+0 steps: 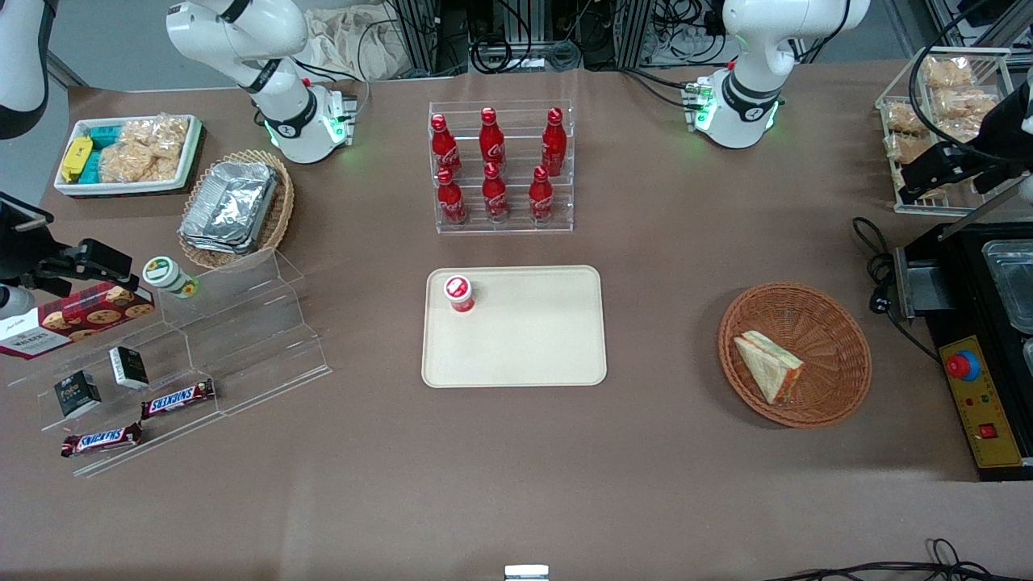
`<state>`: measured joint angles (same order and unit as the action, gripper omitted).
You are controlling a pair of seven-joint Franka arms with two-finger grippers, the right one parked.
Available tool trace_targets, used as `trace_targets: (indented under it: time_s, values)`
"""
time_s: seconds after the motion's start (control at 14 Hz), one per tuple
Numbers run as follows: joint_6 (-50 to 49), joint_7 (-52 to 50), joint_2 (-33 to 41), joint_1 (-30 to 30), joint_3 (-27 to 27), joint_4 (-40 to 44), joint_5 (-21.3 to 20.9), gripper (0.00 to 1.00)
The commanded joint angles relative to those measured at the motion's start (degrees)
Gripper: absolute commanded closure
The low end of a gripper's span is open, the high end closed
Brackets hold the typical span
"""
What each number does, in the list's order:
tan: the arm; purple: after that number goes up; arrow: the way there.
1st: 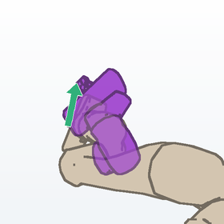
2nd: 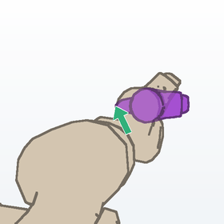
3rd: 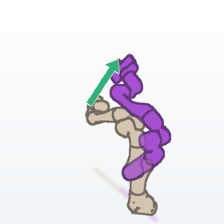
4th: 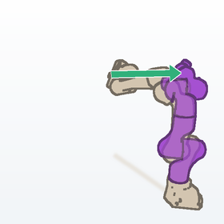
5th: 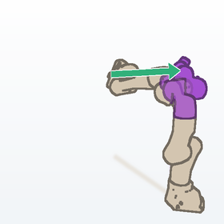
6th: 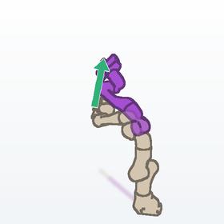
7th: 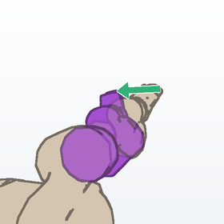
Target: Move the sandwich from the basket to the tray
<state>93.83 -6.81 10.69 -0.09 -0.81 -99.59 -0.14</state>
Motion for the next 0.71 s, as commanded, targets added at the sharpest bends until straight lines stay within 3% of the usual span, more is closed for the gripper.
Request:
trace_targets:
  time_s: [0.0,0.36,0.64]
  values:
    - [0.12,0.39,0.29,0.71,-0.25,0.28,0.23,0.00]
    - [0.82,0.92,-1.19,0.62,-0.33,0.19,-0.21,0.00]
    - [3.71,-0.48,-7.16,0.18,-0.51,-0.16,1.19,0.00]
